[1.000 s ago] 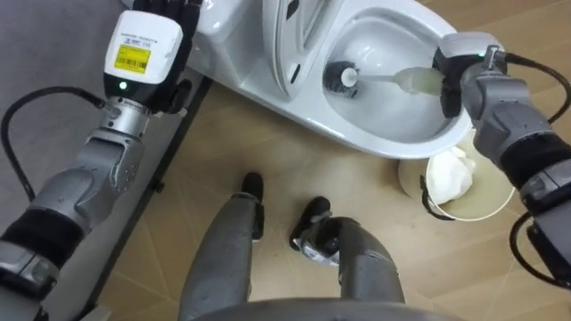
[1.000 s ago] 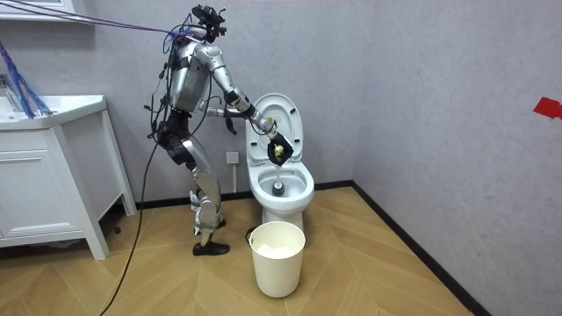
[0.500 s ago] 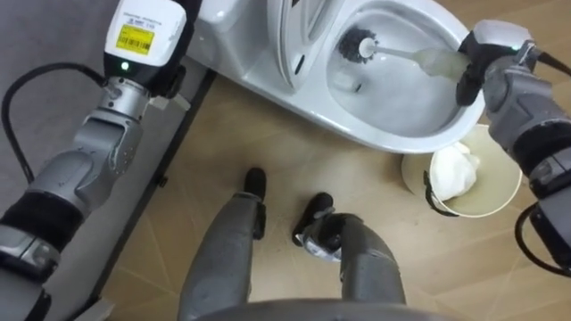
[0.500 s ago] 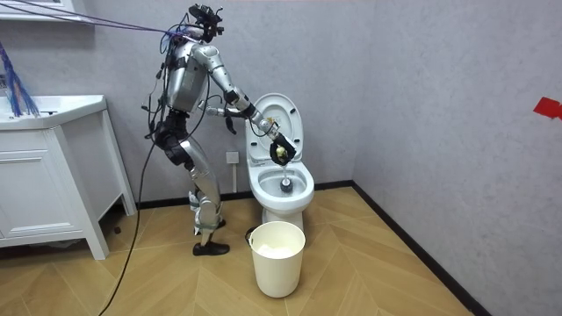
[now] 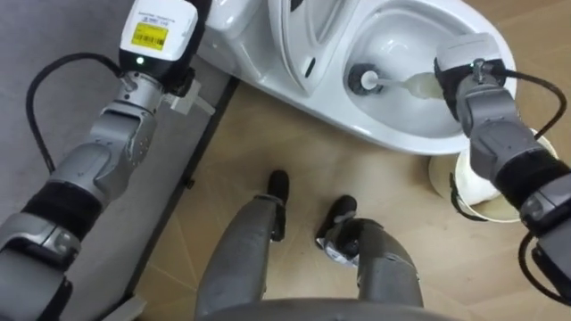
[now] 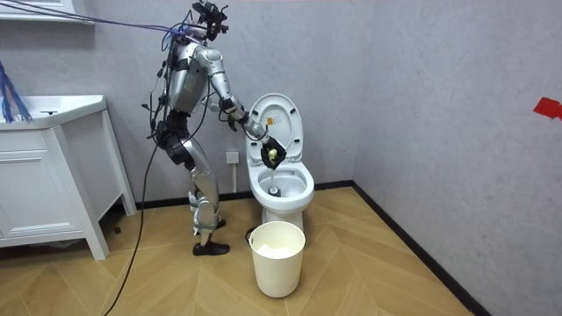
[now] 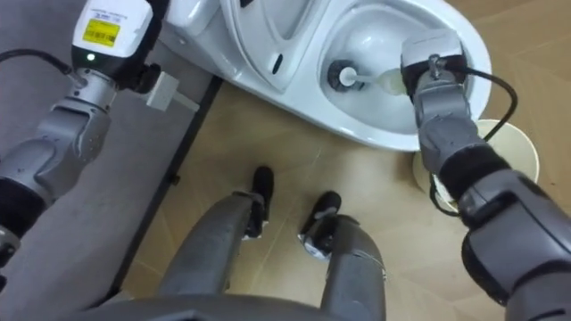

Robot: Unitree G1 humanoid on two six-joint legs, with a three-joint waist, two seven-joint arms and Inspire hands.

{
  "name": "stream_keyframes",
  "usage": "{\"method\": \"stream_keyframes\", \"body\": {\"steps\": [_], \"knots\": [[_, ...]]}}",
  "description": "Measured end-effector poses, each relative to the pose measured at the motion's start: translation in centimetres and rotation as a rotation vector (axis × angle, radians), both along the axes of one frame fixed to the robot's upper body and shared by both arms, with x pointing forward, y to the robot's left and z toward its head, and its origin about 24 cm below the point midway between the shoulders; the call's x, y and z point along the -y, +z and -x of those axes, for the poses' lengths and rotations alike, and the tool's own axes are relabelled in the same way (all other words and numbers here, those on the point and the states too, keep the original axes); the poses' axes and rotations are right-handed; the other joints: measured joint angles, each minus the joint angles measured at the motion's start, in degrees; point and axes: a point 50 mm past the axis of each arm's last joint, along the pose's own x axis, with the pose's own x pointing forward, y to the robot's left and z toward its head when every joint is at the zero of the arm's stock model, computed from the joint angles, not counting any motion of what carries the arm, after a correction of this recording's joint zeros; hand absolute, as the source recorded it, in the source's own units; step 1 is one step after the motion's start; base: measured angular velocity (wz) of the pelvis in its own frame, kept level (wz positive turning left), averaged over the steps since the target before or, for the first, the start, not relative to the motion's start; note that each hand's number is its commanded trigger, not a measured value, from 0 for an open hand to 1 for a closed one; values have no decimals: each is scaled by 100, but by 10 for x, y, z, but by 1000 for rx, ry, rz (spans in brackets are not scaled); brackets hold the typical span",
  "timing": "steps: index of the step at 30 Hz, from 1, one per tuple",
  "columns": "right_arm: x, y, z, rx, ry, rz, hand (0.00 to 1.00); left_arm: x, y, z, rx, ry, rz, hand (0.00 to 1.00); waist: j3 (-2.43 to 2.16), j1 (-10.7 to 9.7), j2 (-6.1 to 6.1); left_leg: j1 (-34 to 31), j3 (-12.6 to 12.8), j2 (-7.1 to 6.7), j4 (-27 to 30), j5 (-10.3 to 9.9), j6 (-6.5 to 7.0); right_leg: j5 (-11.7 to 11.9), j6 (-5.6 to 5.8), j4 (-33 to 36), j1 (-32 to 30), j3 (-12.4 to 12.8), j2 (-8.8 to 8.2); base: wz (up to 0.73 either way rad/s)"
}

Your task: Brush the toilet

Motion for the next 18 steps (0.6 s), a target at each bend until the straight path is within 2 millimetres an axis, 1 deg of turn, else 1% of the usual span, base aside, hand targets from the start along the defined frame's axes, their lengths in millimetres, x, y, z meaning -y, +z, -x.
{"method": "stream_keyframes", "body": {"steps": [1, 5, 7, 9, 11, 14, 15, 17, 18], "knots": [[-4, -1, 4, -9, -8, -9, 100, -2, -3, 2, -11, 13, 7, 0, -24, -9, 18, 40, 9, -1, -75, 5, -8, 4, 0, -27, 19, 23, 8, -6], [-16, 0, 9, -30, -11, -19, 100, 0, -7, 5, -23, 40, 49, 0, -31, -40, 19, 150, 49, 17, -131, 23, -33, 14, -14, -83, 95, 55, 32, -4], [-28, -1, 11, -45, 0, -10, 100, -2, -11, 7, -40, 60, 66, 0, -67, -95, -2, 226, 52, 20, -192, 32, -47, 16, -17, -129, 156, 53, 43, 0], [-34, 0, 13, -52, 14, 10, 100, -3, -14, 9, -50, 70, 77, 0, -112, -153, 2, 234, 51, 19, -200, 32, -47, 17, -16, -149, 171, 48, 46, 0], [-36, 2, 14, -56, 22, 22, 100, -4, -14, 10, -50, 75, 76, 0, -114, -185, 2, 242, 44, 19, -198, 32, -46, 29, -7, -171, 187, 45, 52, 0], [-34, 1, 14, -62, 17, 39, 100, -4, -15, 9, -57, 73, 69, 0, -114, -197, 2, 276, 44, 8, -197, 34, -40, 43, 7, -191, 244, 36, 44, 0], [-30, -1, 12, -61, 16, 54, 100, -4, -15, 8, -59, 67, 62, 0, -113, -194, 2, 290, 48, 1, -199, 39, -31, 45, 17, -190, 263, 38, 36, 0], [-20, -4, 7, -66, 18, 63, 100, -5, -14, 7, -67, 56, 48, 0, -104, -176, -13, 317, 62, -5, -205, 45, -17, 51, 28, -187, 276, 56, 29, 0], [-6, -5, 3, -67, 0, 46, 100, -4, -12, 5, -67, 46, 47, 0, -93, -160, -37, 344, 78, -11, -218, 56, -1, 45, 39, -178, 286, 63, 14, 0]]}}
